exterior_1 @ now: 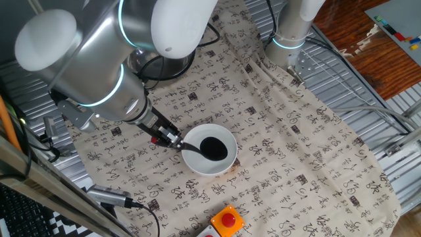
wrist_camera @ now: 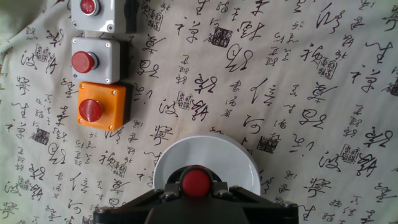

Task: Scoop water with a large spoon from one bowl to another

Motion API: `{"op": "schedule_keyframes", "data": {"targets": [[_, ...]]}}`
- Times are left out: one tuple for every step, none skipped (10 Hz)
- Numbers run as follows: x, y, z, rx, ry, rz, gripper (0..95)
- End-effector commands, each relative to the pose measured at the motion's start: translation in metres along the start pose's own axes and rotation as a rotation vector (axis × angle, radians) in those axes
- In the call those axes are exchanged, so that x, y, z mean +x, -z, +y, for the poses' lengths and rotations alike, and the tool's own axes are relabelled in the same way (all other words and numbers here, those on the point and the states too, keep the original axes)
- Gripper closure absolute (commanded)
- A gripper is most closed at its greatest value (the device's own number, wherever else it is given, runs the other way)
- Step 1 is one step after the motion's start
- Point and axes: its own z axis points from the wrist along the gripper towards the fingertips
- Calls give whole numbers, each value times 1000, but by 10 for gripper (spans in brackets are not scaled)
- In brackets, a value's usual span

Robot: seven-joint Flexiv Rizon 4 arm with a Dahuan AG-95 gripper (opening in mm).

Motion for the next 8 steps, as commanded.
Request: {"op": "schedule_keyframes", "data": {"targets": [[1,1,0,5,2,14,950],[3,0,-1,9,3,25,950],[4,0,-1,8,4,30,950],[5,0,-1,8,5,34,950],[6,0,-2,7,9,40,950],[7,0,-2,10,13,42,950],[9,-1,-3,12,17,44,950],[10,-1,-3,12,21,45,950]]}}
